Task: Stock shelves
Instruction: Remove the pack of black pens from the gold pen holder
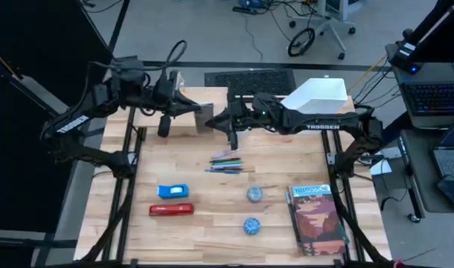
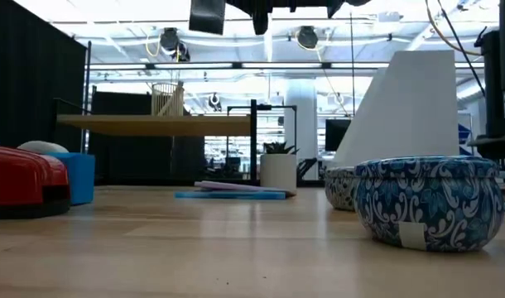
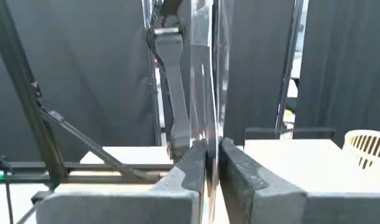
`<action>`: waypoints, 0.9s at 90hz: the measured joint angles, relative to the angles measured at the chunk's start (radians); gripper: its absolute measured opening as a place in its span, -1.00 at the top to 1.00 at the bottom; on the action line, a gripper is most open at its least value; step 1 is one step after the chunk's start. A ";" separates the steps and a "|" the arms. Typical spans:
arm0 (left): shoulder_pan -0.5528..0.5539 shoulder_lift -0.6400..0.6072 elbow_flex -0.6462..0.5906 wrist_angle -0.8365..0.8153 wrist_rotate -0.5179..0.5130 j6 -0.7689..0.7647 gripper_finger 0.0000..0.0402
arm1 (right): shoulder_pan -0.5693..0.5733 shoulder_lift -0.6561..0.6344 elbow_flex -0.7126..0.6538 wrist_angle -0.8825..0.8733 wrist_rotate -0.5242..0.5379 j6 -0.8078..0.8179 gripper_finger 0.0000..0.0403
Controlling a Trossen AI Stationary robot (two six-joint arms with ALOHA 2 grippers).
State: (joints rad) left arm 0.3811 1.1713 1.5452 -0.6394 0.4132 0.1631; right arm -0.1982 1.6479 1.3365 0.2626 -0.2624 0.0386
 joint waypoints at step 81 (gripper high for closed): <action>0.001 -0.002 0.000 -0.326 -0.310 0.029 0.28 | 0.078 0.141 -0.005 -0.790 0.311 -0.232 1.00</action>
State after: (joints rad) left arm 0.3820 1.1694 1.5452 -0.9651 0.1036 0.1924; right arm -0.1204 1.7892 1.3319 -0.5277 0.0485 -0.1929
